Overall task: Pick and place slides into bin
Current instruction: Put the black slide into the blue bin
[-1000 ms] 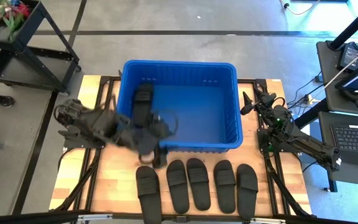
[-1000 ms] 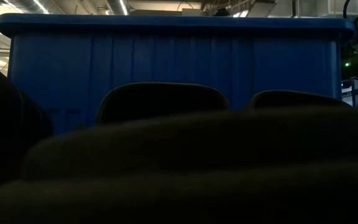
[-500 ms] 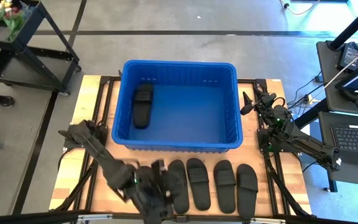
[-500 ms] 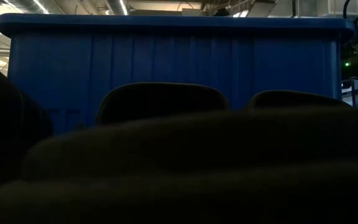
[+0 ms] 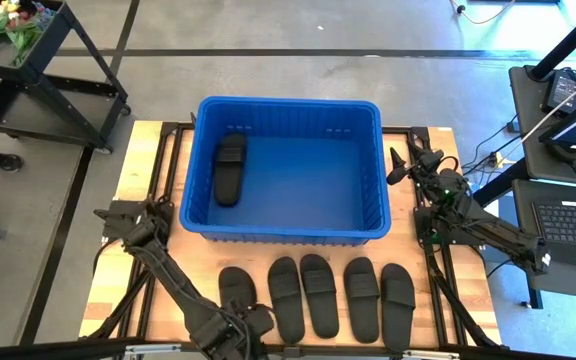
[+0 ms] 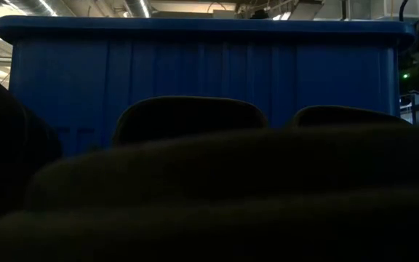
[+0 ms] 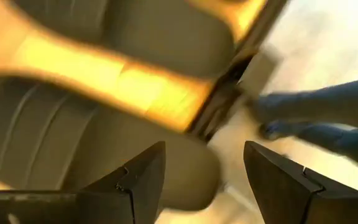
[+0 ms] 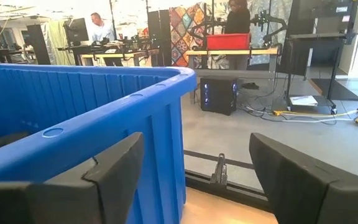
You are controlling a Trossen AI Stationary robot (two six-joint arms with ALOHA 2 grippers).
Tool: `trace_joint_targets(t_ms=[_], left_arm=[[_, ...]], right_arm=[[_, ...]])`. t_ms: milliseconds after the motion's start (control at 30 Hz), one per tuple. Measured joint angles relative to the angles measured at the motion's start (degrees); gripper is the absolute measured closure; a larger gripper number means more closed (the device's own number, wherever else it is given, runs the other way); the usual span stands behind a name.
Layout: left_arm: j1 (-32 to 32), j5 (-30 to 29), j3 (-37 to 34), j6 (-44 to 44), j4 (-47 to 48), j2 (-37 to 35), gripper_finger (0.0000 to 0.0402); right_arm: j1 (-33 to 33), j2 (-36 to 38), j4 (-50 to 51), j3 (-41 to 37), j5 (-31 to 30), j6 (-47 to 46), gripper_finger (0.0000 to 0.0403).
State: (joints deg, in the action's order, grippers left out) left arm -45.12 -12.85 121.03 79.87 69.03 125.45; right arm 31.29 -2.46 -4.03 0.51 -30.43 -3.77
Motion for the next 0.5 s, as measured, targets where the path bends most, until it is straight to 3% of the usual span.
trace_joint_targets(t_ms=[200, 500], left_arm=[[0.4, 3.0, 0.0, 2.0, 13.1, 0.7, 0.0192], [1.7, 3.0, 0.0, -0.9, 15.9, 1.4, 0.0192]], right_arm=[[0.0, -3.4, 0.0, 0.0, 0.0, -5.2, 0.0109], [0.0, -9.0, -0.2, 0.0, 0.0, -5.5, 0.0109]])
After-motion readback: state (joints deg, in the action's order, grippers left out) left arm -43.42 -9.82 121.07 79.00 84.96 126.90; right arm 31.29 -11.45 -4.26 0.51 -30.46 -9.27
